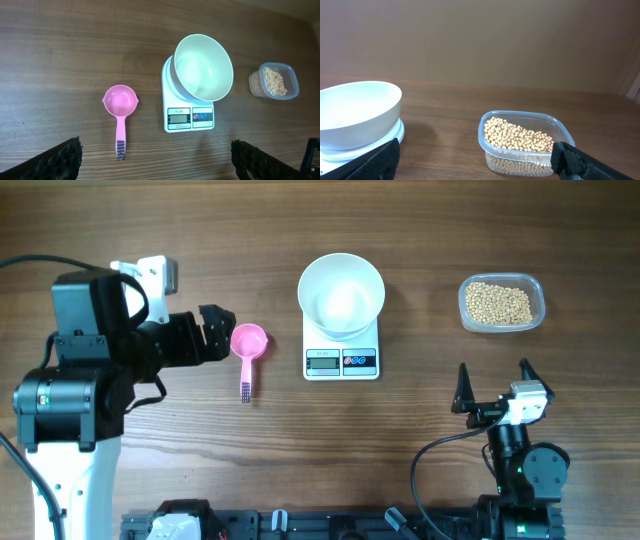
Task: Scoop item into bowl and weigh 150g on scale
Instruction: 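Raise the left arm and move the open gripper over the pink scoop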
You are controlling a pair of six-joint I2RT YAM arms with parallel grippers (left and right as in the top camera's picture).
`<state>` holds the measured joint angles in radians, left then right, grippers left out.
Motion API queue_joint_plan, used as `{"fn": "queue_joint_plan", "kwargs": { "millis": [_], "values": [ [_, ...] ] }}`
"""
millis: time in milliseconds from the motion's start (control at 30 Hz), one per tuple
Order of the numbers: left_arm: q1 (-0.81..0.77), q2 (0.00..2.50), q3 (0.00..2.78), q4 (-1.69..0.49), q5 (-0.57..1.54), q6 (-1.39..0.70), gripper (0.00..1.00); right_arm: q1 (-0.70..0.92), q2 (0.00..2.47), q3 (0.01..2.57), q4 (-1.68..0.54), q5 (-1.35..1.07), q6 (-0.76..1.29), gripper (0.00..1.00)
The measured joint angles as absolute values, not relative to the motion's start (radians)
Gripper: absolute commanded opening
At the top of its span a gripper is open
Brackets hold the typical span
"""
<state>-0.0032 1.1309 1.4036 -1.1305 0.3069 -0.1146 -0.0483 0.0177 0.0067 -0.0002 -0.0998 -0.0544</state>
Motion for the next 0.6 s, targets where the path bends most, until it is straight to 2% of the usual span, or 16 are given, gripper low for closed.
{"fn": "queue_joint_plan", "kwargs": {
  "millis": [400,600],
  "values": [
    [-0.003,1.243,1.406,-1.147,0.09,-0.317,1.0,-0.048,0.018,0.007,0.0,-0.1,-0.054,1.0],
    [-0.003,1.309,1.407,-1.238,0.034,-0.423,1.0,-0.048,0.018,0.007,0.0,-0.1,-0.054,1.0]
  ]
}}
